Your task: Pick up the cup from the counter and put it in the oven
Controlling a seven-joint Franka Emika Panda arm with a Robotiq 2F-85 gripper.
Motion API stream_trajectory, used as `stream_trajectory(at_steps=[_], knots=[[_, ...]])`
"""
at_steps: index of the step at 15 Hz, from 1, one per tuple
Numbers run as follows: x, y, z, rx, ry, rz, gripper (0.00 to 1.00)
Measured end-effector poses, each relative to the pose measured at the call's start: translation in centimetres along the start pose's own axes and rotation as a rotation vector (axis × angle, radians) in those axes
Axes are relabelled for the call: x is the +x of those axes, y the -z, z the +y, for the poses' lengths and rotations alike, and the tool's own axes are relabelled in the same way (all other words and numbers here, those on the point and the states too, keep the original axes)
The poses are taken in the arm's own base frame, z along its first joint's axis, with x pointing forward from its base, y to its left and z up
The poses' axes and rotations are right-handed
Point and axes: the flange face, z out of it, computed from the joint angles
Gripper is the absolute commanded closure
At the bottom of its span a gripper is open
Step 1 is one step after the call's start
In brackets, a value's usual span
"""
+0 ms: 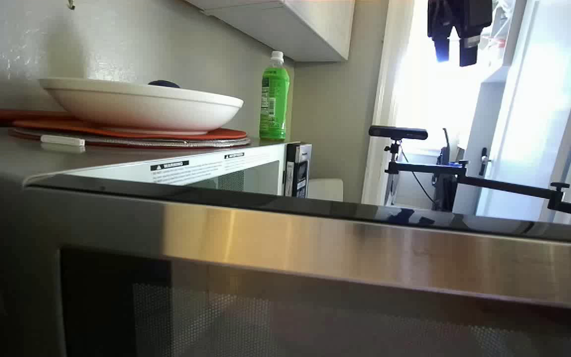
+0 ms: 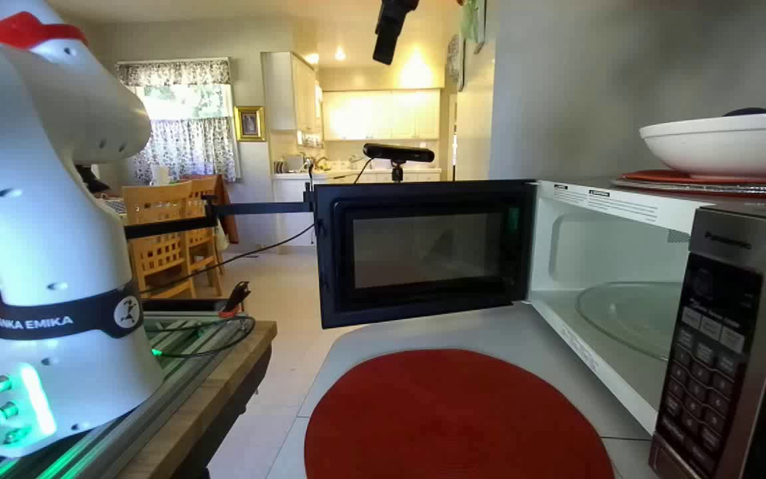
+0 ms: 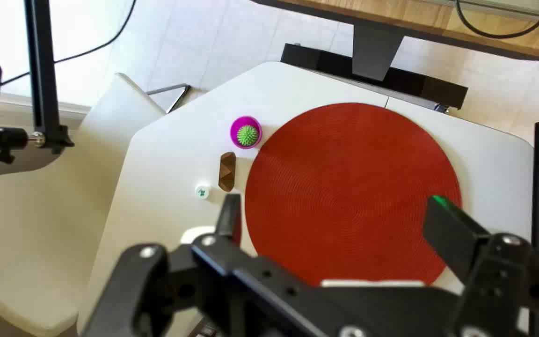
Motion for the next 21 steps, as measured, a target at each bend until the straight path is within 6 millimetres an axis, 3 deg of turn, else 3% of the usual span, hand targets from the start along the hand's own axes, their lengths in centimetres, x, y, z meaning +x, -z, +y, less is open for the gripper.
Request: stream_trajectory(at_steps=[10, 14, 21], knots=[[-0.1, -0.2, 0.5, 0.011, -0.017, -0.001, 0.0], [-1.4, -2.0, 3.3, 0.053, -0.091, -0.02, 0.0], [-5.2, -8.4, 9.5, 0.178, -0.323, 0.008, 0.0]])
